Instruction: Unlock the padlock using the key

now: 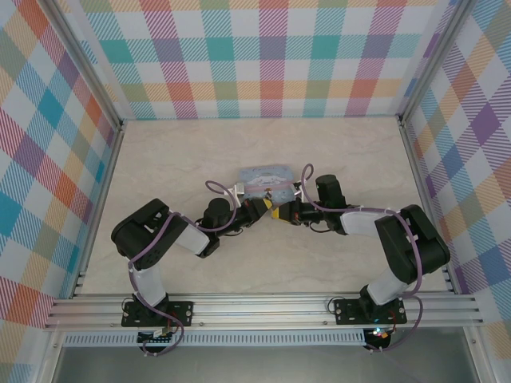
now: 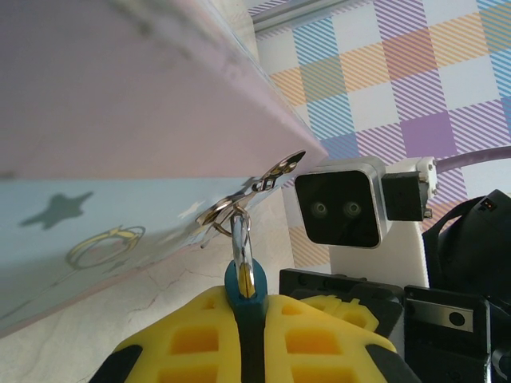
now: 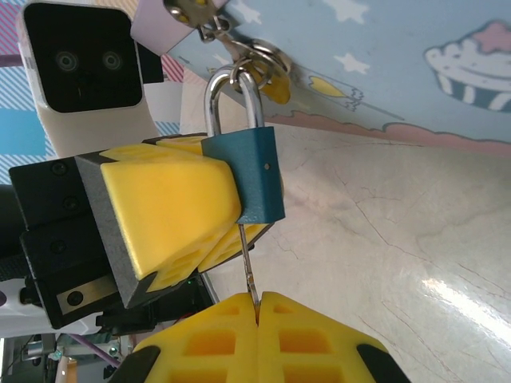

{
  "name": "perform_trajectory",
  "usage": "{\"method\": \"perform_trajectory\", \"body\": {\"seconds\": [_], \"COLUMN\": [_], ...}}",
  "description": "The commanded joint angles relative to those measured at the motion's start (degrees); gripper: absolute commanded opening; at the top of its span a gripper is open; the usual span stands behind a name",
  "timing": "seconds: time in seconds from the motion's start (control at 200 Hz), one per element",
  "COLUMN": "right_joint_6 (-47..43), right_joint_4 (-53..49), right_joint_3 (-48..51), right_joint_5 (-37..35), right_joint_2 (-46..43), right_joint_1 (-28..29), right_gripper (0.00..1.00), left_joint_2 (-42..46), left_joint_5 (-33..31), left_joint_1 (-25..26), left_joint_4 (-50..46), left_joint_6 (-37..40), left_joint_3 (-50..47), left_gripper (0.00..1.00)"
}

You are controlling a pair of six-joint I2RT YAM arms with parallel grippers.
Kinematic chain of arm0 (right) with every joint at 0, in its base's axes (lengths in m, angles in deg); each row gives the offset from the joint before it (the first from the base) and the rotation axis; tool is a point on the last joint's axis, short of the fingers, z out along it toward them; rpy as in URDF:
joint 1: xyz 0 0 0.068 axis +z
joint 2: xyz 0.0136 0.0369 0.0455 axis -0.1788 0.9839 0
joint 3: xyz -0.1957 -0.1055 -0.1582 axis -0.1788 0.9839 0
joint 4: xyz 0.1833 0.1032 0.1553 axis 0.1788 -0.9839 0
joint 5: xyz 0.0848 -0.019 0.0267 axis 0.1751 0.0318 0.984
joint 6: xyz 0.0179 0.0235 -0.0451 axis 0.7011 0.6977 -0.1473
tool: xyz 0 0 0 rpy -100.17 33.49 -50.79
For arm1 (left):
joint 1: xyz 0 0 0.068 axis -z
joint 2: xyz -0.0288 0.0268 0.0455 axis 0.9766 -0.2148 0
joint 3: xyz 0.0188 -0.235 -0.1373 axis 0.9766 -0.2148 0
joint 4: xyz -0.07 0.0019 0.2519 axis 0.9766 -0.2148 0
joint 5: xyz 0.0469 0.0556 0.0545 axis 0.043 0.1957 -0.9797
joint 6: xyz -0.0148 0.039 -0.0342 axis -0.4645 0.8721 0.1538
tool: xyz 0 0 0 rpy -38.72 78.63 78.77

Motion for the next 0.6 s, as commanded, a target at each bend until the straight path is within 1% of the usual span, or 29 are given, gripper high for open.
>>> {"method": "perform_trajectory", "body": {"seconds": [0.0,0.42,0.595], "right_joint_6": [0.5,1.7,4.7], "right_joint_4": [1.0,1.1,6.4], "right_joint_3": [-0.4,-0.8,0.2], "right_joint_5": [-0.1,-1.4,-1.9], "right_joint_2": [1.0,1.8,2.2], "right_joint_1": [-0.4,-0.4,-0.9], "right_gripper": [0.05,0.05,0.05], "left_joint_2": [0.4,0.9,1.3], "left_joint_5": [1.6,2.2,2.8], "left_joint_1": [1.1,1.1,1.0], "left_joint_4": [4.1,4.4,4.4], "left_joint_6": [0.6,0.4,0.4], "left_joint_3": [-0.1,0.0,0.0], "left_gripper": [0.00,0.00,0.00]}}
